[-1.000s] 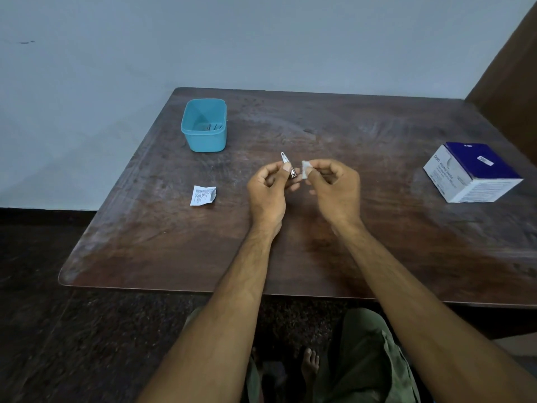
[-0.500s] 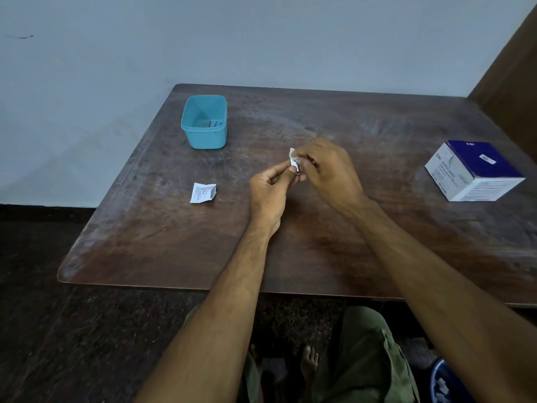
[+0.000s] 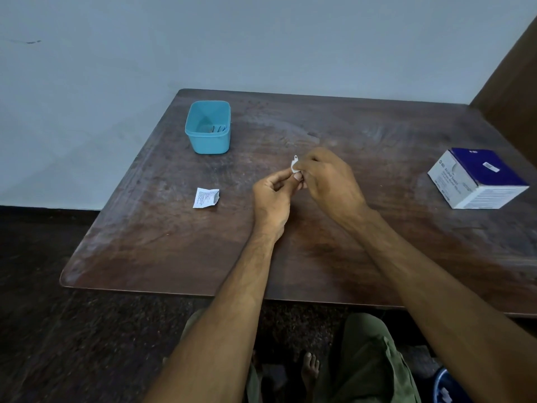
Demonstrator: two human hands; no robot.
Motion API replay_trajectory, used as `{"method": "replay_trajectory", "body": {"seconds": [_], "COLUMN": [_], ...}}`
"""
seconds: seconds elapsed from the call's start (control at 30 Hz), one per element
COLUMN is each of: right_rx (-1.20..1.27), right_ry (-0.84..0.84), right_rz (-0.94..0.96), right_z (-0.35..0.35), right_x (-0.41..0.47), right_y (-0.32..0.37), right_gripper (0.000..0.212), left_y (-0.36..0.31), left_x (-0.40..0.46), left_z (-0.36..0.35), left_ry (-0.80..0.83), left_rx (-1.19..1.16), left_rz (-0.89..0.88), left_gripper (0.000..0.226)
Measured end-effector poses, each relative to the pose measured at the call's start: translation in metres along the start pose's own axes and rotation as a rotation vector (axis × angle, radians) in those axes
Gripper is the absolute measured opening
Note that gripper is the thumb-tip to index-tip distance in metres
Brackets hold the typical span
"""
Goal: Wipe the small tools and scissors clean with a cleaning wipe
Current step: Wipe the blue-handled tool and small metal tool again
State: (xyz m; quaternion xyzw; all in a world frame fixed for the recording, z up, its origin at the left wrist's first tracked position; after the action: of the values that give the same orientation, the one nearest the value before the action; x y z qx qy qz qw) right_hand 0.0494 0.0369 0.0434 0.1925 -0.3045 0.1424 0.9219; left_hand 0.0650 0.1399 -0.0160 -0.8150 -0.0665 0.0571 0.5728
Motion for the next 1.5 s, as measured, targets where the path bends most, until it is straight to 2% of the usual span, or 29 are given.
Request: {"method": "replay_trajectory", "body": {"seconds": [0.2, 0.3, 0.5, 0.63, 0.93, 1.0, 1.1, 1.17, 1.33, 1.5], "right_rx": [-0.175, -0.264, -0.397, -0.416, -0.350, -0.226, 0.208, 0.422, 0.469, 0.485], "right_ry": [0.076, 0.137, 0.207, 0.193, 0.105, 0.058, -0.176, -0.228, -0.109, -0.184], "right_rz": [0.164, 0.135, 0.185, 0.102, 0.284, 0.183, -0.228, -0.460, -0.455, -0.503], "right_z": [0.006, 0.006, 0.006, 0.015, 0.003, 0.003, 0.013, 0.012, 0.002, 0.000], "right_x": [0.009, 0.015, 0.013, 0.025, 0.010, 0.015, 0.024, 0.023, 0.006, -0.014], "right_y": [-0.001, 0.002, 0.012, 0.005, 0.009, -0.004, -0.027, -0.035, -0.022, -0.020], "right_gripper": [0.015, 0.027, 0.019, 0.030, 0.018, 0.019, 0.019, 0.017, 0.017, 0.019], "left_y": [-0.003, -0.003, 0.000, 0.005, 0.004, 0.004, 0.006, 0.008, 0.007, 0.008], "left_x": [-0.003, -0.004, -0.002, -0.001, 0.000, 0.000, 0.001, 0.003, 0.005, 0.005], "left_z": [-0.003, -0.002, -0.003, -0.004, -0.004, -0.004, -0.003, -0.001, 0.000, -0.001], "left_ry": [0.002, -0.011, -0.045, -0.057, -0.062, -0.052, -0.036, -0.018, 0.013, 0.036], "left_rx": [0.018, 0.029, 0.084, 0.112, 0.161, 0.124, 0.066, 0.016, -0.060, -0.027], "left_rz": [0.000, 0.006, 0.009, -0.009, -0.034, -0.017, 0.000, 0.024, 0.041, 0.038], "left_gripper": [0.013, 0.011, 0.010, 0.013, 0.012, 0.011, 0.013, 0.017, 0.024, 0.023]}}
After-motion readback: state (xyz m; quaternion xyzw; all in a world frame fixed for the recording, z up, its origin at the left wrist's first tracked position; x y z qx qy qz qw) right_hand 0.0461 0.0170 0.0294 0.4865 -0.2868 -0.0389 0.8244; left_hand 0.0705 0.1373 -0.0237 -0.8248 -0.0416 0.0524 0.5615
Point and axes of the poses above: each hand's wrist, its own x-axis towards the middle knuckle, its own z-axis out of the back of the hand, y = z × x, the point moved 4 cm from there along x, towards the middle knuckle, and after that the axes turned 11 degrees about -y, right-handed, at the moved point
